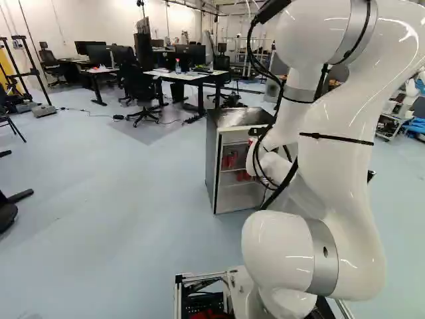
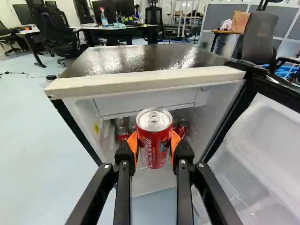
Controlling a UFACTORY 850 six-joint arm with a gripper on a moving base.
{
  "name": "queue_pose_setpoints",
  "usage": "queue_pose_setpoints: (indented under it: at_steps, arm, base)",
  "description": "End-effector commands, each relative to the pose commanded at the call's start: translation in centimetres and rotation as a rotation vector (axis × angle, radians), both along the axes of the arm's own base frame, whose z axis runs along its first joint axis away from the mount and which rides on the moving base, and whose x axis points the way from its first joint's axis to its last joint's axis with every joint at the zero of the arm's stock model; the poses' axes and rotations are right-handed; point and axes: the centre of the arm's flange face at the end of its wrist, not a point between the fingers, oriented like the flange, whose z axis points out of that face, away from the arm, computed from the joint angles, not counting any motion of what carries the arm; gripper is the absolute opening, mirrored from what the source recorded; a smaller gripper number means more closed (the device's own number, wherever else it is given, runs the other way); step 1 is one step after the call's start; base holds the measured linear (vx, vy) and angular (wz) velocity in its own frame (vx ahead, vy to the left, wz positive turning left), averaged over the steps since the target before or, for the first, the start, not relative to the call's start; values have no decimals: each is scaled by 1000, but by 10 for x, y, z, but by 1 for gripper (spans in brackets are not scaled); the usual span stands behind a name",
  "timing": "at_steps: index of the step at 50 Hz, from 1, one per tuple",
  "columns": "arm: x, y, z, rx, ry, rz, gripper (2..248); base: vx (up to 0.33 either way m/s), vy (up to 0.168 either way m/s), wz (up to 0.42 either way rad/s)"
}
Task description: Grab a drink from the fridge
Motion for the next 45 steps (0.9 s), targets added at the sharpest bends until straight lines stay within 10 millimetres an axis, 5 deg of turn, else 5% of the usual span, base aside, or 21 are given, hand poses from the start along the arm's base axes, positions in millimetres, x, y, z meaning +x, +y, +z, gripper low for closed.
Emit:
queue_pose_setpoints:
  at_steps: [45]
  arm:
    - [-2, 2, 47, -36, -99, 2, 91]
  base:
    - [0, 0, 0]
